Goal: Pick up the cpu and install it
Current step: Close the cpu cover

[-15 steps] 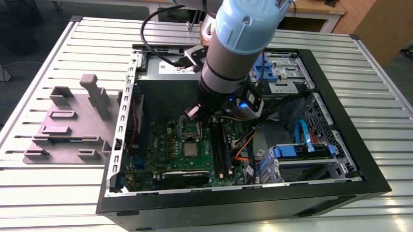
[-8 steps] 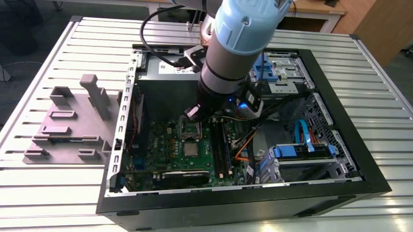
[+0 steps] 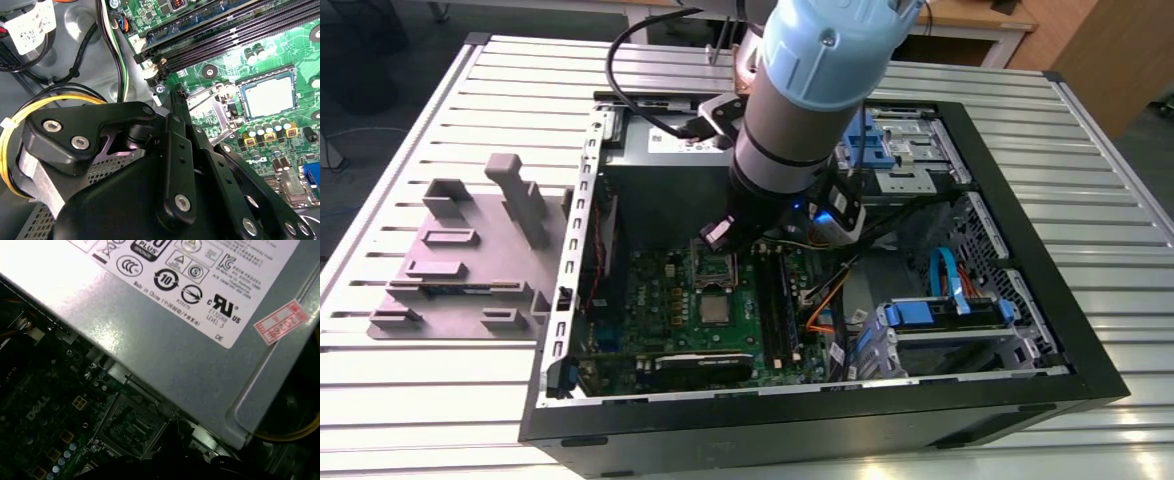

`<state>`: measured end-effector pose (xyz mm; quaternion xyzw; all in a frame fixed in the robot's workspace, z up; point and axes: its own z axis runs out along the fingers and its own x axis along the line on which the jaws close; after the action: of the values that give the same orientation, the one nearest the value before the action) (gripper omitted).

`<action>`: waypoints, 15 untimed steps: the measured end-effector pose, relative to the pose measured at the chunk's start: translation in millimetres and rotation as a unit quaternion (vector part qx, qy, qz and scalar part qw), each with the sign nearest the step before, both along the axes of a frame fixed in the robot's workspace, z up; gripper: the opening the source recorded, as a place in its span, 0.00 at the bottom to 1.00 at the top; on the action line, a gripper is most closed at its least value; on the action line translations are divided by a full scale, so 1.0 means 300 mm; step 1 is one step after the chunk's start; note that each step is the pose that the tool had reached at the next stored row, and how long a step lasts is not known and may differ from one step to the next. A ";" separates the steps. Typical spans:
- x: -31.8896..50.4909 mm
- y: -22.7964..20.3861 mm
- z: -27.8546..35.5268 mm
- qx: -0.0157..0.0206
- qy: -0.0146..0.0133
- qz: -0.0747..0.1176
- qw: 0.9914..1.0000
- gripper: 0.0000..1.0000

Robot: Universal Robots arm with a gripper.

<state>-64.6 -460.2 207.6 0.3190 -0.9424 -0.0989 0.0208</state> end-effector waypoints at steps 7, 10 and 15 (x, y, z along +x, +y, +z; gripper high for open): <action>0.000 -0.003 0.007 0.001 0.000 0.006 1.000 0.11; 0.000 -0.003 0.008 0.001 0.000 0.006 1.000 0.11; 0.002 -0.004 0.009 0.001 0.000 0.006 1.000 0.11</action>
<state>-64.0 -461.3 210.2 0.3249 -0.9403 -0.0995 0.0213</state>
